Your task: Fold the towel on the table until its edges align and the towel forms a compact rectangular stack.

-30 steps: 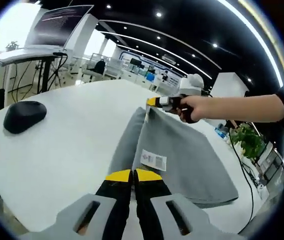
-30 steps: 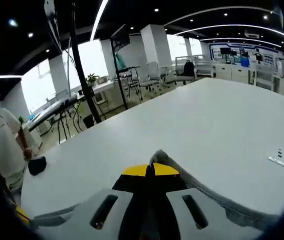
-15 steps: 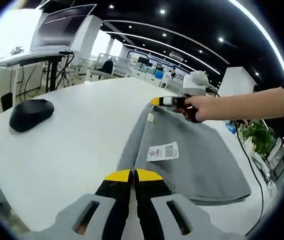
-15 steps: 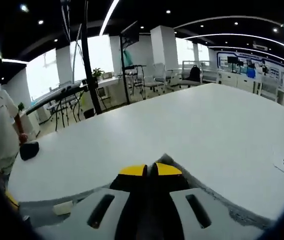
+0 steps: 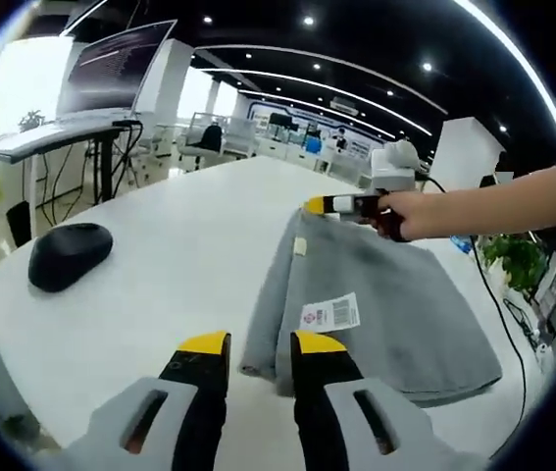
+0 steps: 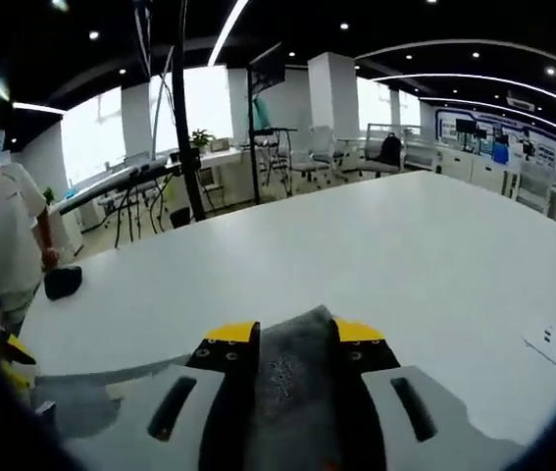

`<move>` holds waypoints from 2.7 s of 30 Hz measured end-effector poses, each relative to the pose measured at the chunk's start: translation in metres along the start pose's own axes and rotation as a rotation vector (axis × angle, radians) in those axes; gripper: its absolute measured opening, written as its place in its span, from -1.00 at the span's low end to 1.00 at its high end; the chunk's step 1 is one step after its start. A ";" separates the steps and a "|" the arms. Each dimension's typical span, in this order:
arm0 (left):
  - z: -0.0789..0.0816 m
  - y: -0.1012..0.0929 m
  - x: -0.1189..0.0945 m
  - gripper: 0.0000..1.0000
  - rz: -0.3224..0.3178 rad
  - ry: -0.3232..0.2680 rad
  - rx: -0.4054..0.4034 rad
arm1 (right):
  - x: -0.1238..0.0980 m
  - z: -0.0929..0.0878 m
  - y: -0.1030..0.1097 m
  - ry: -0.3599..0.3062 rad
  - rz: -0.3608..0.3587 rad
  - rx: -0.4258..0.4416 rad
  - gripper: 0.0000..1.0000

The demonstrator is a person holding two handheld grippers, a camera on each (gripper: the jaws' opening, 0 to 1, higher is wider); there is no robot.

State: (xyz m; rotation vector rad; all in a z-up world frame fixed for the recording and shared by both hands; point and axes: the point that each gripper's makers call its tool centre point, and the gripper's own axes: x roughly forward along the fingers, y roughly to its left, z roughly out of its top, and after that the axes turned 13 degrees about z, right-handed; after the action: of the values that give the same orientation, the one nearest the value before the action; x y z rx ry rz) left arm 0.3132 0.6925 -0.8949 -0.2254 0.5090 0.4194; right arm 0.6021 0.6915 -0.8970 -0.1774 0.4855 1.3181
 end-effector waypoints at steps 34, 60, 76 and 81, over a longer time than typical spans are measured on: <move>-0.002 -0.124 -0.028 0.09 -0.233 0.011 0.280 | -0.114 -0.053 -0.027 0.184 0.015 -0.068 -0.37; -0.039 -0.224 -0.065 0.15 -0.521 0.088 0.497 | -0.202 -0.079 -0.071 0.175 -0.083 0.030 -0.37; -0.074 -0.296 -0.096 0.11 -0.731 0.109 0.653 | -0.249 -0.108 -0.103 0.173 -0.159 0.093 -0.41; -0.086 -0.303 -0.100 0.09 -0.773 0.134 0.699 | -0.256 -0.111 -0.114 0.166 -0.180 0.106 -0.40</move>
State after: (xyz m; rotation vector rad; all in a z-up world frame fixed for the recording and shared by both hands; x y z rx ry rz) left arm 0.3312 0.3631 -0.8846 0.2331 0.6259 -0.5347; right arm 0.6418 0.3922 -0.9003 -0.2381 0.6636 1.1038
